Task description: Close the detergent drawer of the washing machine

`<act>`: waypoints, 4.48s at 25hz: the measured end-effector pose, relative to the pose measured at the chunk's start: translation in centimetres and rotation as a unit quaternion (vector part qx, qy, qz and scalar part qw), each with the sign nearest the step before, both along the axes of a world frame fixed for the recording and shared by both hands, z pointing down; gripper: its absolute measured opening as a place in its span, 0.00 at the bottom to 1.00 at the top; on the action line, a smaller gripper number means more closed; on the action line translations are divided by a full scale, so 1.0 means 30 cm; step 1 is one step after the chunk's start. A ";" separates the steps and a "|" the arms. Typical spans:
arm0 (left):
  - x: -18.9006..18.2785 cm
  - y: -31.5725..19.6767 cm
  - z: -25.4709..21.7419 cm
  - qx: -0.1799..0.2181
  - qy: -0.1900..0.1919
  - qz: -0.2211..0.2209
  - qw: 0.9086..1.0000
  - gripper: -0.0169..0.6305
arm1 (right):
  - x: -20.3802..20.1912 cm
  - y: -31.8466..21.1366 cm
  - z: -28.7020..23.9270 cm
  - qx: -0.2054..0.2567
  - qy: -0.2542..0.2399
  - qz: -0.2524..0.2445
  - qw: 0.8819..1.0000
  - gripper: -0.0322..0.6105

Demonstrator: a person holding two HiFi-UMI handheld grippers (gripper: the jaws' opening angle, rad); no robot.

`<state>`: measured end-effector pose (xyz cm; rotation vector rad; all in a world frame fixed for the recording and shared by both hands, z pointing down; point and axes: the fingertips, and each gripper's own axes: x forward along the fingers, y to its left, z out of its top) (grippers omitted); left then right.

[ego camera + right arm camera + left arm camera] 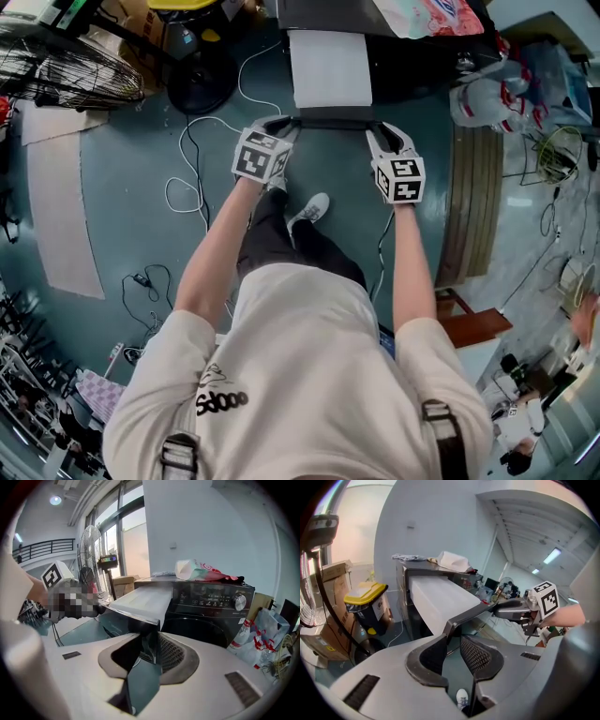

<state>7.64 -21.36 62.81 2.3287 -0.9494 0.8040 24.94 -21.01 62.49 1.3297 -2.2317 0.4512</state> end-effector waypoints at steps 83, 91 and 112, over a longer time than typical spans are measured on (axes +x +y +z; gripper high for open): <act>-0.079 -0.713 -0.038 0.091 0.029 -0.137 0.986 0.27 | -0.026 -0.712 -0.060 0.004 -0.065 0.126 0.990 0.33; -0.069 -0.721 -0.029 0.095 0.035 -0.139 0.985 0.25 | -0.022 -0.718 -0.047 0.013 -0.066 0.137 0.988 0.33; -0.080 -0.764 -0.030 0.101 0.043 -0.135 0.985 0.24 | -0.012 -0.739 -0.046 0.004 -0.074 0.186 0.980 0.30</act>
